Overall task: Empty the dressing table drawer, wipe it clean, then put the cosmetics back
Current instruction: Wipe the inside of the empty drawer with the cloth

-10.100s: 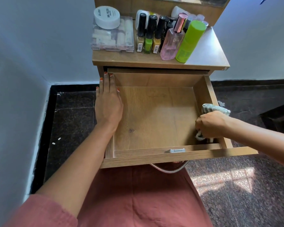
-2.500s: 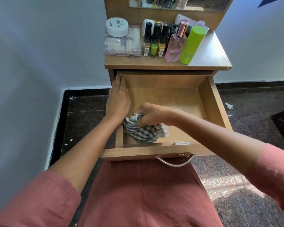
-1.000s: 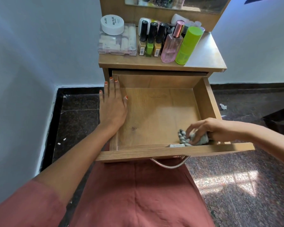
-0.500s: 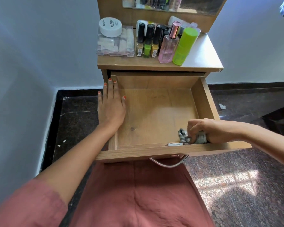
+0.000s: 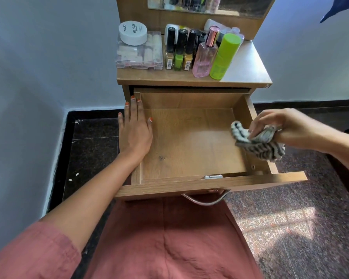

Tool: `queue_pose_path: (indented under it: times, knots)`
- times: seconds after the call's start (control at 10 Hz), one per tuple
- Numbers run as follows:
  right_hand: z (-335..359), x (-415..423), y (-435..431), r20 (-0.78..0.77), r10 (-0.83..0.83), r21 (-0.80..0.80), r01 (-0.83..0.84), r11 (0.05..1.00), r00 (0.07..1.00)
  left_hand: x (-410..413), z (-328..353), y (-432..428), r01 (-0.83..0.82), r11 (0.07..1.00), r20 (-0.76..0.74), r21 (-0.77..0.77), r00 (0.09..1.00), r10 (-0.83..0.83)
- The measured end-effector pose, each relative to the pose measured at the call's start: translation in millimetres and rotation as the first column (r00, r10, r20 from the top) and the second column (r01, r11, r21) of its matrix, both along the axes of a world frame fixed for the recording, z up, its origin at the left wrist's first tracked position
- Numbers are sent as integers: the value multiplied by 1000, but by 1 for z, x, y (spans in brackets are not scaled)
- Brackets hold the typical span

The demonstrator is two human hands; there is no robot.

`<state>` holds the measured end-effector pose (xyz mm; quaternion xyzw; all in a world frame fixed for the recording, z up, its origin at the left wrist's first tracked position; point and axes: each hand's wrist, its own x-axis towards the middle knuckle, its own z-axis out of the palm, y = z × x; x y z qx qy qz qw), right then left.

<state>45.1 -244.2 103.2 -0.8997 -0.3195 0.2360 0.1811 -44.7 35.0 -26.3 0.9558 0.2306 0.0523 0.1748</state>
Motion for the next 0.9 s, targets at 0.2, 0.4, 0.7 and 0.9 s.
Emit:
queue_pose_path:
  times: [0.2, 0.4, 0.7, 0.9]
  knots:
    - [3, -20, -11, 311, -250, -108, 295, 949, 917, -1, 1, 0, -2, 1000, 6, 1, 1000, 2]
    - [-36, -56, -13, 365, -163, -368, 303, 879, 917, -2, 0, 0, 4, 1000, 8, 6, 1000, -5]
    - [-22, -46, -13, 497, -438, 46, 481, 876, 749, -1, -2, 2, 8, 1000, 13, 1, 1000, -8]
    - [-29, -54, -13, 608, -381, -74, 527, 846, 697, -1, -2, 2, 0, 1000, 6, 5, 1000, 0]
